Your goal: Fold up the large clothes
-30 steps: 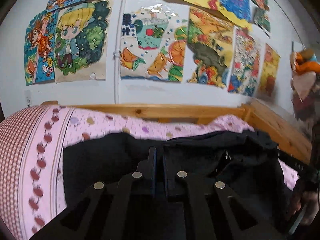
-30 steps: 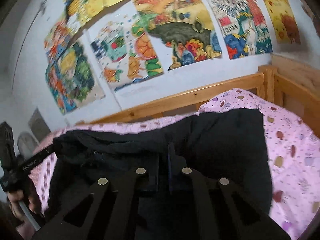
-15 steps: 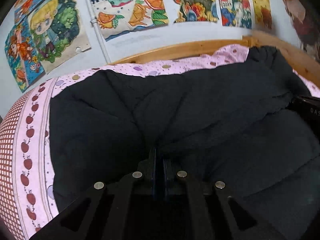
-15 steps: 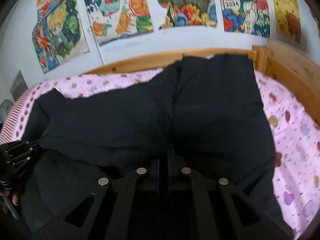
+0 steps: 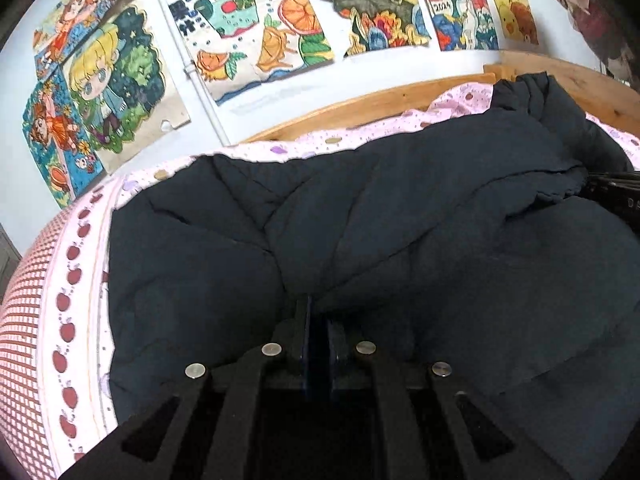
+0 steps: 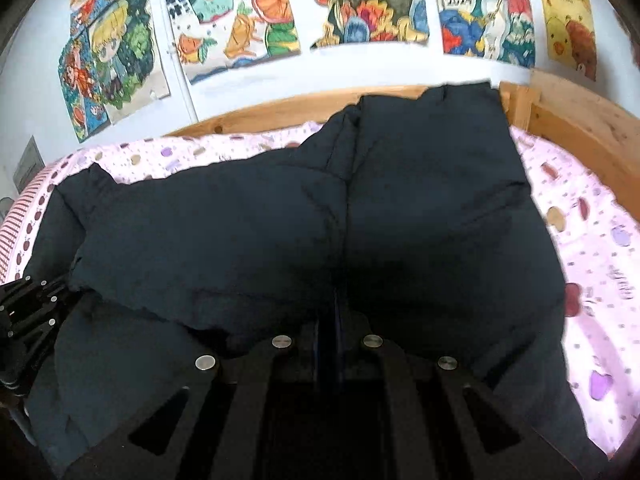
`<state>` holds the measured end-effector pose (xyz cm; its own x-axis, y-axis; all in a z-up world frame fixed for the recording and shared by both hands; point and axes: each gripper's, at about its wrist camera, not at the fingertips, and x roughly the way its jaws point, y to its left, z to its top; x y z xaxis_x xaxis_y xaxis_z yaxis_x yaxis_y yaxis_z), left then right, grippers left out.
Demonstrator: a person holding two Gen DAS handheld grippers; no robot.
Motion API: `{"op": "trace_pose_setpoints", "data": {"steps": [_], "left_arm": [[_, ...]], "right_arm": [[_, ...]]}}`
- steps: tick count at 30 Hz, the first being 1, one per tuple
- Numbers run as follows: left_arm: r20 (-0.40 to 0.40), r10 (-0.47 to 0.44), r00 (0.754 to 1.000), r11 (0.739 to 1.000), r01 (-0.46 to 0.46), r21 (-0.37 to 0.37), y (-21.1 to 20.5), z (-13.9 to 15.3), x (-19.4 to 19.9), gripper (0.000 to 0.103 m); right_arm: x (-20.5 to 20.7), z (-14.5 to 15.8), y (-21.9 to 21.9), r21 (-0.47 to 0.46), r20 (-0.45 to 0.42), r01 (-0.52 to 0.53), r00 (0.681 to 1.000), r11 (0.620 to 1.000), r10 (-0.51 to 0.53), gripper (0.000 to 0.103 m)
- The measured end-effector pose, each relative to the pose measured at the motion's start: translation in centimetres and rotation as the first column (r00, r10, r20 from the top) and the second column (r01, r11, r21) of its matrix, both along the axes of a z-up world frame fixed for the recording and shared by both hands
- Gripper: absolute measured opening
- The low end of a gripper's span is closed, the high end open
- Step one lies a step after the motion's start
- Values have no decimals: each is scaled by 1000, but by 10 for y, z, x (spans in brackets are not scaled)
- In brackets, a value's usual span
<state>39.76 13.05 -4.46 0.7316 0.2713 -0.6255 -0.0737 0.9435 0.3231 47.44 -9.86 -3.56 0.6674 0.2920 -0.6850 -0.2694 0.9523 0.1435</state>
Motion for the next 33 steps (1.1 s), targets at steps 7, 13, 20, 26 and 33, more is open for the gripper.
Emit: {"op": "trace_pose_setpoints", "data": {"steps": [7,13,20,26,33], "left_arm": [[99,-33,995,988,48,-149,18,29,-33,67],[213,28,977,964,30,-264,35,64,-37,70],[238,90,967,938,-2,-347,32,71,6,71],[130,57,990,953,-15,-301,17,43,30,71],[-23,25,999,952,-31,-306,20,6,45,71]], "right_arm": [[-32,36,-13,-77,147,-42,988,996,53,53],[-18,72,-24,30,184,4,983,1000,-9,54],[23,64,10,205,85,-84,994,975,68,54],[23,36,59,17,48,-182,982,983,181,53],[22,1,74,-174,-27,-205,979,963,203,46]]}}
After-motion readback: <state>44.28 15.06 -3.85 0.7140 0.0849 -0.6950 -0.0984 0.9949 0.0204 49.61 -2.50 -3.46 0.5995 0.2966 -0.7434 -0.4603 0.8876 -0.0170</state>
